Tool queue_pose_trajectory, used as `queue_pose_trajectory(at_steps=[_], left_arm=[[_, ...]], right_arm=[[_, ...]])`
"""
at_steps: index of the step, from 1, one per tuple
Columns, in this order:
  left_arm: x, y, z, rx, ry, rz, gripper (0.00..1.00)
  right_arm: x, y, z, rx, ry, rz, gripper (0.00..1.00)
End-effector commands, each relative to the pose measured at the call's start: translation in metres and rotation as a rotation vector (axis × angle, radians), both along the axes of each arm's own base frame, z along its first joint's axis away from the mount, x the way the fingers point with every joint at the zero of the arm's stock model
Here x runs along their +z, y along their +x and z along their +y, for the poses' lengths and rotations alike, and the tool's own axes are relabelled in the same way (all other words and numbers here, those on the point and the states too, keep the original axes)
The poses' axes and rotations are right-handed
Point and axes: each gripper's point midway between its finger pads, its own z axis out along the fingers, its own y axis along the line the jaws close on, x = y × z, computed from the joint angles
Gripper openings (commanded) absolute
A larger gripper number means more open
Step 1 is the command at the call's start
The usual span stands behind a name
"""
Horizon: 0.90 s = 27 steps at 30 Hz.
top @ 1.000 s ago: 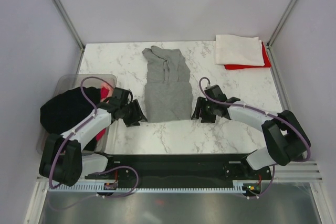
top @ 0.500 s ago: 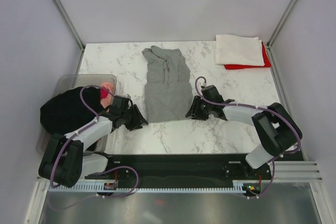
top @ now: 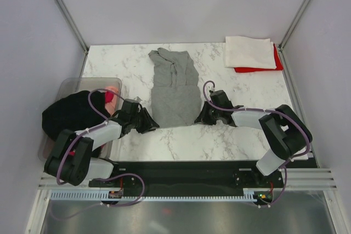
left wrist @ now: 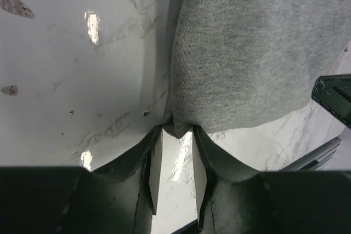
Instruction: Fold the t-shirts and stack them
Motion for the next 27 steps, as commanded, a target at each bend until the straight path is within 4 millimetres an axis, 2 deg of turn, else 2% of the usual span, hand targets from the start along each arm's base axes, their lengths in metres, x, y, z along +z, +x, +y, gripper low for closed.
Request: queue_pose_trajectory(at_steps=[1,3,5,7,9,10,11,12,13,14,15,16,17,20,24,27], left_arm=[[-0.008,0.005,-0.002,0.019,-0.009,-0.014,0.33],[-0.009,0.007,-0.003,0.019,-0.011,-0.020,0.19],[-0.005,0.016,-0.004,0.017,-0.002,-0.046,0.12],[0.004,0.028,-0.002,0.034,0.021,-0.084,0.02],[0.014,0.031,0.000,0.030,0.038,-0.107,0.02],[0.026,0.038,0.000,0.032,0.044,-0.129,0.02],[0.044,0.042,0.000,0.023,0.044,-0.176,0.02],[0.048,0.035,0.005,0.020,0.065,-0.151,0.02],[0.068,0.042,0.005,0.027,0.065,-0.197,0.02],[0.087,0.041,0.007,0.026,0.062,-0.244,0.02],[0.094,0.035,0.010,0.028,0.069,-0.243,0.02],[0.107,0.036,0.013,0.035,0.071,-0.268,0.02],[0.121,0.031,0.015,0.034,0.069,-0.291,0.02],[0.129,0.020,0.016,0.025,0.052,-0.294,0.02],[0.120,-0.007,0.016,0.017,0.007,-0.268,0.02],[0.100,-0.028,0.018,0.019,0.003,-0.214,0.02]], right_arm=[[-0.020,-0.010,-0.008,0.000,-0.035,0.041,0.11],[-0.023,-0.011,-0.008,0.002,-0.037,0.047,0.08],[-0.025,-0.013,-0.008,0.009,-0.038,0.052,0.01],[-0.026,-0.013,-0.009,0.015,-0.039,0.054,0.00],[-0.021,-0.010,-0.010,0.018,-0.042,0.044,0.00],[-0.021,-0.012,-0.017,0.013,-0.063,0.062,0.00],[-0.011,-0.011,-0.019,0.010,-0.071,0.047,0.00],[-0.001,-0.004,-0.023,-0.002,-0.095,0.016,0.00],[0.004,-0.009,-0.031,0.003,-0.130,0.026,0.00],[0.025,-0.005,-0.032,-0.003,-0.122,-0.025,0.00],[0.039,0.000,-0.032,-0.009,-0.123,-0.054,0.00],[0.046,-0.004,-0.038,-0.014,-0.142,-0.051,0.00],[0.064,-0.005,-0.037,-0.016,-0.126,-0.075,0.00],[0.086,-0.010,-0.036,-0.015,-0.089,-0.105,0.00],[0.084,-0.026,-0.040,-0.031,-0.079,-0.098,0.00],[0.080,-0.041,-0.040,-0.034,-0.066,-0.088,0.00]])
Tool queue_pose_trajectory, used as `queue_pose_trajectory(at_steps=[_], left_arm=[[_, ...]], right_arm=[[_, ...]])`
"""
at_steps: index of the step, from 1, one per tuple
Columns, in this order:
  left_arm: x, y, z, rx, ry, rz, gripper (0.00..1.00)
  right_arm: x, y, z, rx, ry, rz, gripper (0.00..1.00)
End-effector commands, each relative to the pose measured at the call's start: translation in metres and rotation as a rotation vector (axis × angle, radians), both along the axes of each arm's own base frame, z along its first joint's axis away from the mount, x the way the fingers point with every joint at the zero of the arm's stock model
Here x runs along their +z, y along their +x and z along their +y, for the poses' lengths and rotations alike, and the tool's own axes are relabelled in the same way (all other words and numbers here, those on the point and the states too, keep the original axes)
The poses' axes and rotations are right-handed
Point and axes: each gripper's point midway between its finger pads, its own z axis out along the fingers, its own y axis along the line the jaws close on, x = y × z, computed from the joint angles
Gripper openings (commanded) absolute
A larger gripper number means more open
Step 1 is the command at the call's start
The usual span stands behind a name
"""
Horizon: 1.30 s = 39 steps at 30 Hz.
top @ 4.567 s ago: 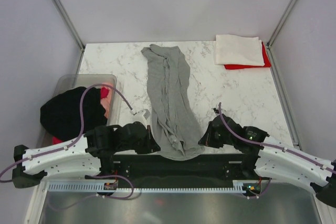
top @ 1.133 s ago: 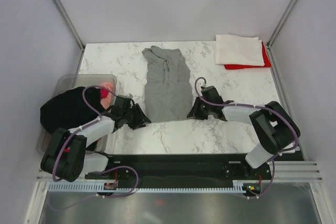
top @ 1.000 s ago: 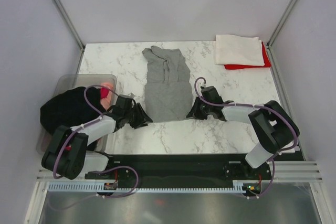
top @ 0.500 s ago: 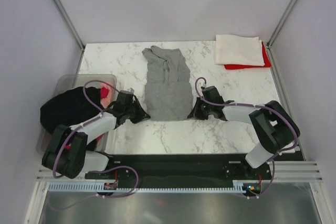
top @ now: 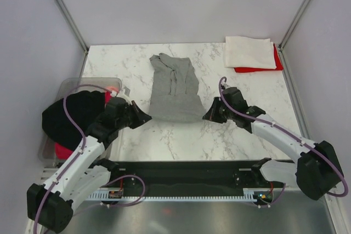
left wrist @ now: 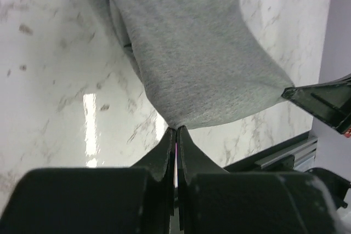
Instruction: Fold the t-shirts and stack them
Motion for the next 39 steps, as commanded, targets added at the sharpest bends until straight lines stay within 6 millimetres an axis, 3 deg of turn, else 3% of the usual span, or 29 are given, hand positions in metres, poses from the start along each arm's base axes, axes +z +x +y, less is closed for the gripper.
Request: queue_pose_trajectory(at_steps=[1,3,10,14,15,17,18,19,20,22,23,24,30,39], left_arm=[[-0.030,-0.032,0.006,-0.005,0.010,0.105,0.02],[-0.039,-0.045,0.008,-0.006,0.004,0.147,0.02],[-0.032,-0.078,0.003,-0.043,-0.053,0.187,0.02],[-0.019,-0.094,-0.001,-0.054,-0.100,0.196,0.02],[-0.005,-0.095,-0.001,-0.059,-0.113,0.166,0.02],[0.005,-0.097,0.005,-0.049,-0.086,0.150,0.02],[0.023,-0.092,0.007,-0.042,-0.079,0.114,0.02],[0.028,-0.091,0.010,-0.039,-0.053,0.116,0.02],[0.035,-0.087,0.012,-0.051,-0.017,0.089,0.02],[0.052,-0.072,0.015,-0.044,0.046,0.050,0.02],[0.056,-0.066,0.016,-0.039,0.068,0.046,0.02],[0.069,-0.059,0.017,-0.025,0.081,0.016,0.02],[0.090,-0.014,0.016,0.011,0.183,-0.028,0.02],[0.089,0.057,0.007,0.011,0.215,-0.005,0.02]], right_arm=[[-0.016,-0.026,-0.010,-0.020,-0.035,0.058,0.00],[-0.018,-0.034,-0.011,-0.023,-0.034,0.072,0.00],[-0.011,-0.073,0.001,0.014,-0.028,0.100,0.00],[0.001,-0.091,0.008,0.023,-0.025,0.094,0.00],[0.008,-0.093,0.008,0.023,-0.030,0.093,0.00],[0.020,-0.093,0.007,0.019,-0.046,0.061,0.00],[0.037,-0.088,0.007,0.011,-0.050,0.037,0.00],[0.043,-0.084,0.006,0.005,-0.070,0.024,0.00],[0.070,-0.069,0.007,-0.011,-0.079,-0.053,0.00],[0.077,-0.059,0.005,-0.009,-0.151,-0.068,0.00],[0.097,-0.048,0.007,-0.012,-0.159,-0.121,0.00],[0.100,-0.042,0.005,-0.017,-0.183,-0.123,0.00],[0.109,0.004,0.008,-0.019,-0.236,-0.132,0.00],[0.096,0.061,0.010,0.015,-0.243,-0.083,0.00]])
